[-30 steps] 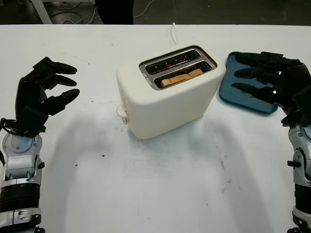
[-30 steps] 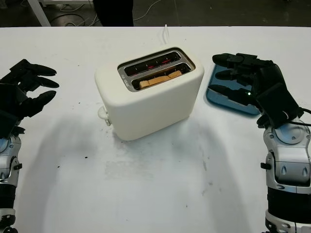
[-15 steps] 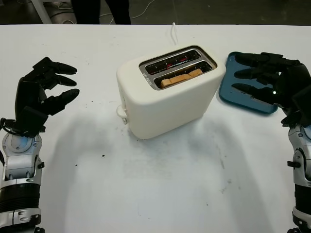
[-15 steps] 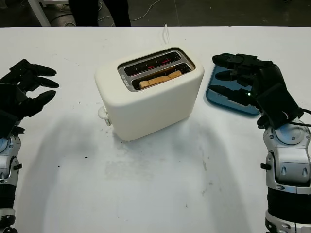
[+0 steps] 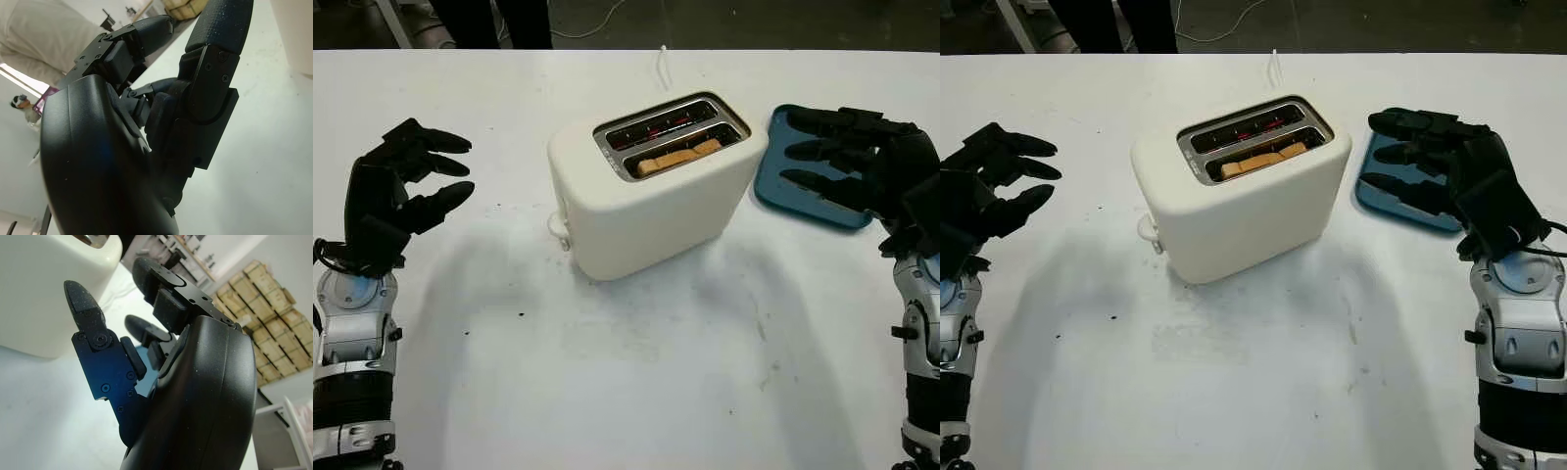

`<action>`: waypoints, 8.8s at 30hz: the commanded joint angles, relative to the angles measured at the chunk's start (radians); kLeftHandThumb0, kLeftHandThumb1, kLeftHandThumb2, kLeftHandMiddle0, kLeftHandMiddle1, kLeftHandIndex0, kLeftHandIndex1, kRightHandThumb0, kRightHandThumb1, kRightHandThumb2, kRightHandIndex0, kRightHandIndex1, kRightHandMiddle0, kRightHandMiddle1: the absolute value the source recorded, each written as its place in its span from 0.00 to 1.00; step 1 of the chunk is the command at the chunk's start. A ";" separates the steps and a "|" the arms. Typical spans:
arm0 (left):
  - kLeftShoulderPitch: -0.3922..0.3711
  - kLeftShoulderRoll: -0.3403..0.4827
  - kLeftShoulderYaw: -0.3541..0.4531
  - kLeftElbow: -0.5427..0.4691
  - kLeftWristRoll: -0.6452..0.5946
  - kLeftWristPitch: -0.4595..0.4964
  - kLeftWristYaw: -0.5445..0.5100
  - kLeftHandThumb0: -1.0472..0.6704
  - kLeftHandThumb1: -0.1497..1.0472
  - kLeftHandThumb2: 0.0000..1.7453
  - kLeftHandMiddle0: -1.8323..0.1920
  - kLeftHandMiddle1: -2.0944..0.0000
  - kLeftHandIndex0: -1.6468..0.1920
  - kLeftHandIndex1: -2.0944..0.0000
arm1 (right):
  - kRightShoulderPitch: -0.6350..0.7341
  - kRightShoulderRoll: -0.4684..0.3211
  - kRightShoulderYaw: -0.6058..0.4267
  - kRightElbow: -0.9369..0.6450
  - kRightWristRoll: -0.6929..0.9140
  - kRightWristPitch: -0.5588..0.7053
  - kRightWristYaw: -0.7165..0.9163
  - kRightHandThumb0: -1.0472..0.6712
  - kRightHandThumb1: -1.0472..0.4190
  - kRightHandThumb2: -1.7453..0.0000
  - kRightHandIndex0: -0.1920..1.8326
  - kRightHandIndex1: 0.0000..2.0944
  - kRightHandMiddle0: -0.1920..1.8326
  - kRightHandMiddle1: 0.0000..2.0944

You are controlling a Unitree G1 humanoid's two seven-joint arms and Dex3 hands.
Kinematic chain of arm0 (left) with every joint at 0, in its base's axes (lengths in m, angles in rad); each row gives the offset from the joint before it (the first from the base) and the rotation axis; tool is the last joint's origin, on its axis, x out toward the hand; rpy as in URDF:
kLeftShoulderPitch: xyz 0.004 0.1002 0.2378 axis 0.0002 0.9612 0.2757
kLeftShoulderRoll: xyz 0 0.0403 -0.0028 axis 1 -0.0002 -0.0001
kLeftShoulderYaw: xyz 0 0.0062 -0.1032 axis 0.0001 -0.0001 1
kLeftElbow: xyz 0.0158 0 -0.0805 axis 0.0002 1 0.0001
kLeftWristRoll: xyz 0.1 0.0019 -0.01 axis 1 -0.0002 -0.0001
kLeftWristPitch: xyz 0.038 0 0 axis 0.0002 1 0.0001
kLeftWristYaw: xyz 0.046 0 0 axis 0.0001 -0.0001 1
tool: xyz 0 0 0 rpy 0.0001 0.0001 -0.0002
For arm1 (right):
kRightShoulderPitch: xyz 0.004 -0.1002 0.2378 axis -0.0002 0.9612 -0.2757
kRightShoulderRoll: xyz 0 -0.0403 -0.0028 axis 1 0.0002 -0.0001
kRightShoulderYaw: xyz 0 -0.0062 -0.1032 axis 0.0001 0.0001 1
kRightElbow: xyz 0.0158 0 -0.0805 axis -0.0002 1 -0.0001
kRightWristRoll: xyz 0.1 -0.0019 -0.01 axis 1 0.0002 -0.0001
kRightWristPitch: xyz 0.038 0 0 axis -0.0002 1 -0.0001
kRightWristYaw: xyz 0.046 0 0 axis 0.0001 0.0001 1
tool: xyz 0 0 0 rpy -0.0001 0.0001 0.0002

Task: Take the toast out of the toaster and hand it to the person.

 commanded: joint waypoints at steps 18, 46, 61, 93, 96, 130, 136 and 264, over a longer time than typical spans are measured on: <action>0.005 -0.001 0.012 0.016 -0.008 -0.040 0.010 0.00 0.89 0.05 0.56 0.50 0.47 0.61 | 0.013 0.006 -0.009 -0.016 0.007 0.012 -0.009 0.38 0.23 1.00 0.38 0.36 0.54 0.00; 0.001 0.001 0.009 0.020 0.004 -0.053 0.019 0.00 0.89 0.06 0.55 0.52 0.42 0.67 | 0.007 0.011 -0.004 -0.005 0.000 -0.003 -0.009 0.41 0.23 1.00 0.39 0.36 0.55 0.01; 0.004 -0.001 0.009 0.011 -0.010 -0.031 0.020 0.00 0.89 0.06 0.56 0.51 0.48 0.65 | 0.008 0.003 -0.002 -0.006 -0.009 -0.006 -0.006 0.39 0.23 1.00 0.39 0.36 0.55 0.00; 0.012 -0.003 0.010 -0.010 -0.008 -0.004 0.024 0.00 0.89 0.05 0.55 0.50 0.49 0.62 | 0.009 0.006 -0.007 -0.007 0.002 0.000 -0.006 0.36 0.23 1.00 0.39 0.36 0.54 0.00; 0.011 -0.002 0.010 -0.004 -0.006 -0.012 0.024 0.00 0.89 0.05 0.54 0.50 0.49 0.62 | 0.009 0.006 -0.007 -0.010 0.003 0.004 -0.007 0.35 0.23 1.00 0.39 0.36 0.54 0.00; 0.001 -0.005 0.008 -0.001 -0.014 -0.009 0.019 0.00 0.89 0.05 0.55 0.51 0.50 0.61 | -0.002 0.003 -0.001 -0.002 0.005 0.002 -0.001 0.36 0.23 1.00 0.39 0.37 0.55 0.00; 0.001 -0.008 0.009 0.002 -0.026 -0.008 0.013 0.00 0.89 0.04 0.55 0.51 0.50 0.62 | 0.001 0.010 -0.006 -0.001 0.013 -0.004 -0.002 0.39 0.23 1.00 0.39 0.38 0.55 0.00; 0.008 -0.005 0.010 0.015 -0.020 -0.039 0.025 0.00 0.89 0.10 0.55 0.53 0.50 0.64 | 0.006 0.011 -0.012 0.000 0.020 -0.005 0.002 0.35 0.23 1.00 0.39 0.38 0.55 0.00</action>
